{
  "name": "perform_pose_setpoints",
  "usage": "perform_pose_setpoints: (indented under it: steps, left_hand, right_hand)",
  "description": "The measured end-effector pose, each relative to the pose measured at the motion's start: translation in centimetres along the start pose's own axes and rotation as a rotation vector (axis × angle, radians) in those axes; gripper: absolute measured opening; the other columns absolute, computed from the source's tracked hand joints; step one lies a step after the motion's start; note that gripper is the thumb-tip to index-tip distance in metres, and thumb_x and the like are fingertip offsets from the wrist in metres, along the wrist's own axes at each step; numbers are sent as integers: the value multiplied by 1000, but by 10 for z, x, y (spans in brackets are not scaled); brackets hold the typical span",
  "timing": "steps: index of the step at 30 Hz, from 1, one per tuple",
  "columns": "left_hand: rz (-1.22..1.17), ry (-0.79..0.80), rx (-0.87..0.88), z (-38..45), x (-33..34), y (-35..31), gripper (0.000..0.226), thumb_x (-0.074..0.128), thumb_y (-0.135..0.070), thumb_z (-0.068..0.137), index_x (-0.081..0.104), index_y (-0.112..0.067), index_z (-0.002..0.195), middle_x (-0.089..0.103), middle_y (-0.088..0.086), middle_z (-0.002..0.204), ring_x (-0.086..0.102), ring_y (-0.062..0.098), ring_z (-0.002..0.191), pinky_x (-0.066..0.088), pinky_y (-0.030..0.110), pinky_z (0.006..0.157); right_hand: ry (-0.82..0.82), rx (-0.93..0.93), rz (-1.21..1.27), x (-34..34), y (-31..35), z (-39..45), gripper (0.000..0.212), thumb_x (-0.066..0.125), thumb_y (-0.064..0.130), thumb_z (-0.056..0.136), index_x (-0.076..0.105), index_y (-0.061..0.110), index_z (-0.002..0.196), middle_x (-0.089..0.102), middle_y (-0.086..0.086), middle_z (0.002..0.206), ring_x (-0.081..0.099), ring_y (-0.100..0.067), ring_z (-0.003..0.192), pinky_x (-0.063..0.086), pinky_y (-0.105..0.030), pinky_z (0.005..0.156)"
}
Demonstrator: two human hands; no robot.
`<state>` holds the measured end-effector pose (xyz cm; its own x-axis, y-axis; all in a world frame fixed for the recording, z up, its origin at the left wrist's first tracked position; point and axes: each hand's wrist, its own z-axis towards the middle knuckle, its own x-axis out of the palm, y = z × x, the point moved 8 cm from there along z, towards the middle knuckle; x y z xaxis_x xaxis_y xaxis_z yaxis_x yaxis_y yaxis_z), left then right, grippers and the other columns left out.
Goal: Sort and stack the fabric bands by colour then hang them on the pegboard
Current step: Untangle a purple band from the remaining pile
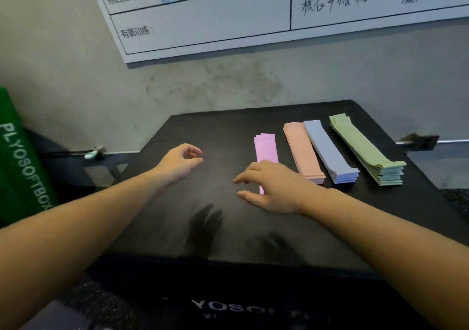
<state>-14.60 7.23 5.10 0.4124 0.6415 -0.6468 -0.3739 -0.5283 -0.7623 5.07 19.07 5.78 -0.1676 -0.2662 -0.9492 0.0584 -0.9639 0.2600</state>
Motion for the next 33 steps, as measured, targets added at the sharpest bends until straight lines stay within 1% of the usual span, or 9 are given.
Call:
perform_pose_setpoints:
  steps: [5,10,14,18,21,23,25,28,33]
  left_hand:
    - [84,-65,-79,-91,-84,29,17,67,-22,97,66,-17,112,68,3,110,64,18,97,52,32,78]
    - [81,-109,-164,-168,-151,73,17,69,-21,94,66,-16,110,69,1,102,62,14,88,47,25,69]
    - [65,-178,-199,-214,-198,113,15,68,-19,95,66,-16,109,68,0,102,63,14,92,47,26,79]
    - [35,-386,-195,-261,-245,152,6,66,-18,95,61,-20,93,64,0,89,60,15,85,45,27,73]
    - [12,-589,-167,-299,-275,178,21,66,-23,95,49,-18,83,47,0,74,43,13,67,37,29,62]
    - [41,-737,-147,-323,-295,191,32,69,-25,93,40,-21,81,38,-2,74,35,11,65,34,29,61]
    - [77,-887,-144,-344,-315,202,38,73,-28,90,36,-20,85,35,-4,82,33,10,66,34,29,61]
    - [126,-1048,-139,-364,-342,211,48,79,-33,83,35,-20,97,31,-5,97,36,9,73,37,28,63]
    - [271,-1141,-97,-360,-374,215,64,89,-34,70,44,-14,112,35,-1,115,40,19,107,42,34,90]
  right_hand:
    - [92,-74,-11,-17,73,15,41,51,53,99,57,35,135,59,9,126,51,-14,119,43,-36,102]
    - [209,-159,-47,-22,152,45,36,54,48,99,61,35,131,59,11,118,57,-14,112,43,-28,95]
    - [275,-229,-58,-6,219,74,34,57,45,98,62,33,130,56,14,107,59,-13,107,40,-23,86]
    - [260,-285,7,19,287,102,31,60,41,97,64,32,126,60,15,102,62,-11,103,46,-25,89]
    - [189,-291,155,36,327,125,23,64,40,94,66,31,115,63,14,95,64,-12,96,51,-31,91]
    - [168,-276,226,47,350,141,23,65,43,94,64,28,112,61,13,93,62,-12,92,51,-30,89]
    - [165,-255,296,57,370,160,27,66,44,94,60,24,113,63,10,97,62,-14,93,49,-30,87]
    - [180,-200,388,75,396,189,44,66,47,93,53,23,127,63,2,110,62,-18,99,48,-31,85]
    - [233,-100,534,103,432,234,70,66,54,91,37,23,147,55,1,116,61,-18,101,47,-29,77]
